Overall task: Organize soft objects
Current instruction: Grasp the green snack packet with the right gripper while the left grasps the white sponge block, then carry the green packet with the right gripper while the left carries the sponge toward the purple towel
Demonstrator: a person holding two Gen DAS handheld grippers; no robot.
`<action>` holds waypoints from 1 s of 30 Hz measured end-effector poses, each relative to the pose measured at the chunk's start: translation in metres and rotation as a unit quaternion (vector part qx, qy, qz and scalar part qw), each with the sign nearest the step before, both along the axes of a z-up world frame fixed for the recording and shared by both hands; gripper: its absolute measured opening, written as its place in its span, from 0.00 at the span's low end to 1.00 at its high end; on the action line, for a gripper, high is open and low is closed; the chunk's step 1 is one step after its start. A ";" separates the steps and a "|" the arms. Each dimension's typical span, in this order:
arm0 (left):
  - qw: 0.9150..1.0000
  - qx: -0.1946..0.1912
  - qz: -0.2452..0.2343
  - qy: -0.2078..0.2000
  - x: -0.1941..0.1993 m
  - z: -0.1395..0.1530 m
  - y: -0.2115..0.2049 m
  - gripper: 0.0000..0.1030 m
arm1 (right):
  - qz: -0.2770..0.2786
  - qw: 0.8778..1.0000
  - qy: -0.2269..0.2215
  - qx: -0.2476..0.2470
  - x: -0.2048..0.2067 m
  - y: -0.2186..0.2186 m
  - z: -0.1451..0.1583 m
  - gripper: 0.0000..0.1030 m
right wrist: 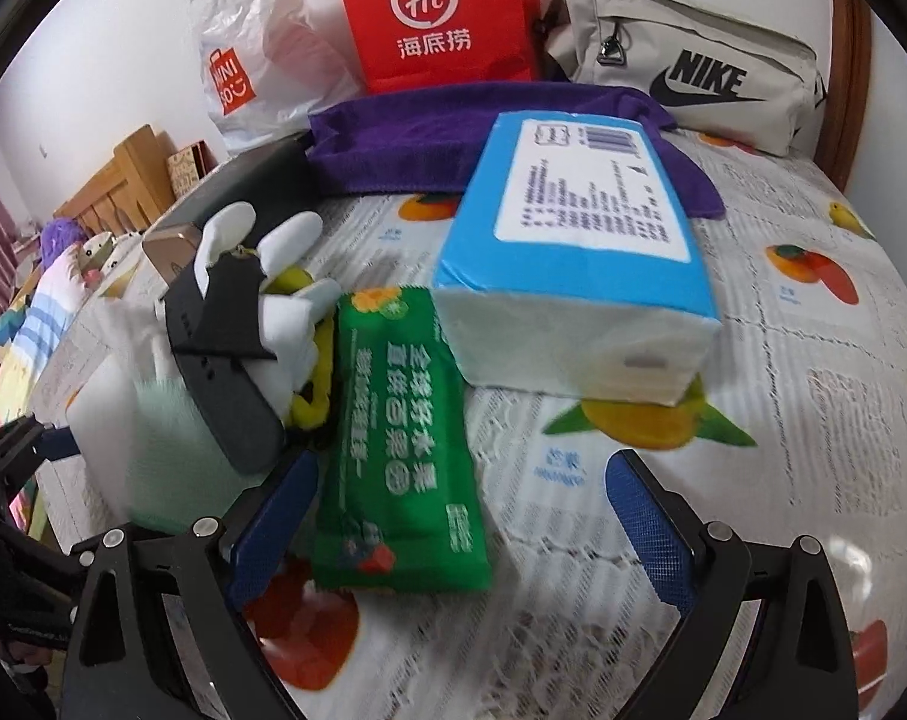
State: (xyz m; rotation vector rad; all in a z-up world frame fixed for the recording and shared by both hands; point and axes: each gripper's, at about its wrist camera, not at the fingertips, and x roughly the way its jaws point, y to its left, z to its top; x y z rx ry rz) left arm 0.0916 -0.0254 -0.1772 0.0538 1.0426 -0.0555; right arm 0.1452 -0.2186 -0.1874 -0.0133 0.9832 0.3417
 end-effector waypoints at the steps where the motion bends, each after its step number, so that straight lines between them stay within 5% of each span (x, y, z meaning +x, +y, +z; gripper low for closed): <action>1: 1.000 -0.002 0.004 -0.001 0.000 0.000 0.004 0.78 | 0.004 1.000 -0.003 0.001 0.001 0.003 0.000 0.85; 6: 1.000 -0.018 0.022 -0.009 -0.003 0.004 0.021 0.64 | 0.029 0.999 -0.016 -0.018 -0.002 0.016 0.000 0.40; 18: 0.998 -0.024 0.061 -0.018 0.000 0.001 0.058 0.54 | 0.021 0.998 0.008 -0.052 -0.051 -0.010 0.007 0.37; 22: 0.997 -0.023 0.065 -0.018 0.003 0.000 0.064 0.54 | -0.005 0.999 0.014 -0.052 -0.059 -0.026 0.005 0.47; 25: 0.998 -0.020 0.064 -0.021 0.005 -0.002 0.066 0.57 | -0.019 0.999 0.008 -0.045 -0.052 -0.028 0.004 0.60; 30: 0.997 -0.023 0.060 -0.035 0.003 0.001 0.075 0.72 | -0.026 0.998 -0.012 -0.063 -0.040 -0.020 0.000 0.61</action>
